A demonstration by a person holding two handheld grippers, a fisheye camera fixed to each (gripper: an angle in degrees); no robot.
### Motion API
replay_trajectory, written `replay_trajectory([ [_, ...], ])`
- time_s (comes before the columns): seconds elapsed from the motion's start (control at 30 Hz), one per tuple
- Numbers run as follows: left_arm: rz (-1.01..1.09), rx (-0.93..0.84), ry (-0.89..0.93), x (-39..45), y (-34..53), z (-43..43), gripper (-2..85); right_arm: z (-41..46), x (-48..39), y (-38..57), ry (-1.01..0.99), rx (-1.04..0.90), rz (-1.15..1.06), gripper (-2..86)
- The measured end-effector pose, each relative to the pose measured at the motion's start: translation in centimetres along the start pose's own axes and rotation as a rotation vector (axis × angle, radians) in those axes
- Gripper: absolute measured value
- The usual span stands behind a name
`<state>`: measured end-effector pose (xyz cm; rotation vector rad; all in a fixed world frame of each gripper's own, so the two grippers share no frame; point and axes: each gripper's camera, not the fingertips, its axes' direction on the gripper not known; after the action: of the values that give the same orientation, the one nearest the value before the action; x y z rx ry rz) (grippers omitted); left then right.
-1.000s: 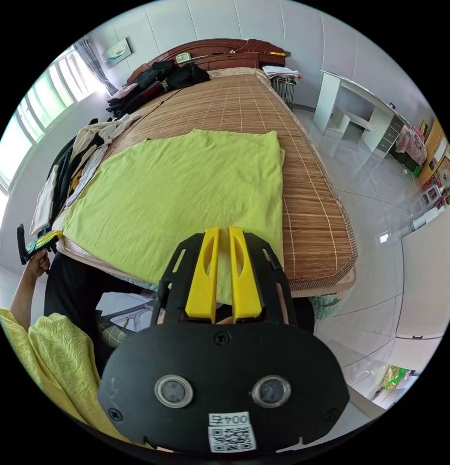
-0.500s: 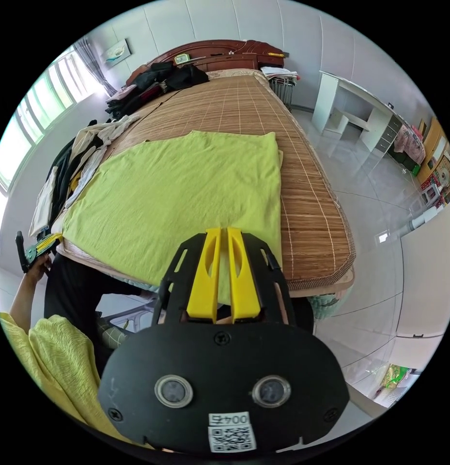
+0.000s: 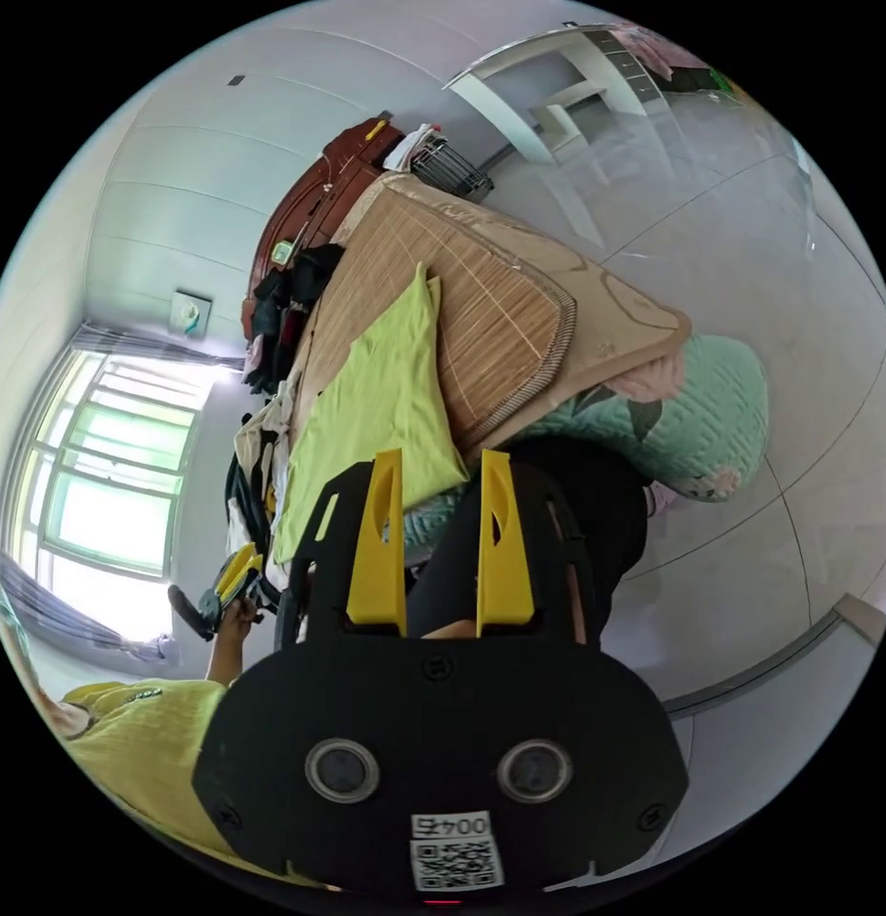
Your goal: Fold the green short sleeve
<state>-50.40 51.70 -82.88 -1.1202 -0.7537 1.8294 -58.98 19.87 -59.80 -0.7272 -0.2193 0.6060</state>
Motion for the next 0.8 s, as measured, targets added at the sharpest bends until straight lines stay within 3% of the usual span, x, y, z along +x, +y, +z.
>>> replay_trajectory([
  [0.33,0.462,0.092,0.023,16.8,-14.5,2.7,13.2,4.5,-0.9,-1.0,0.174,-0.101,-0.134,12.5],
  [0.53,0.568,0.081,0.062,21.7,-18.7,4.9,13.2,8.6,-2.2,-1.9,0.352,-0.236,-0.343,7.6],
  [0.57,0.575,0.077,0.063,22.0,-19.0,5.2,13.2,8.9,-2.0,-2.0,0.348,-0.251,-0.366,3.4],
  [0.8,0.633,0.046,0.032,26.0,-21.8,7.2,14.0,7.8,0.1,-3.3,0.207,-0.247,-0.359,1.4],
])
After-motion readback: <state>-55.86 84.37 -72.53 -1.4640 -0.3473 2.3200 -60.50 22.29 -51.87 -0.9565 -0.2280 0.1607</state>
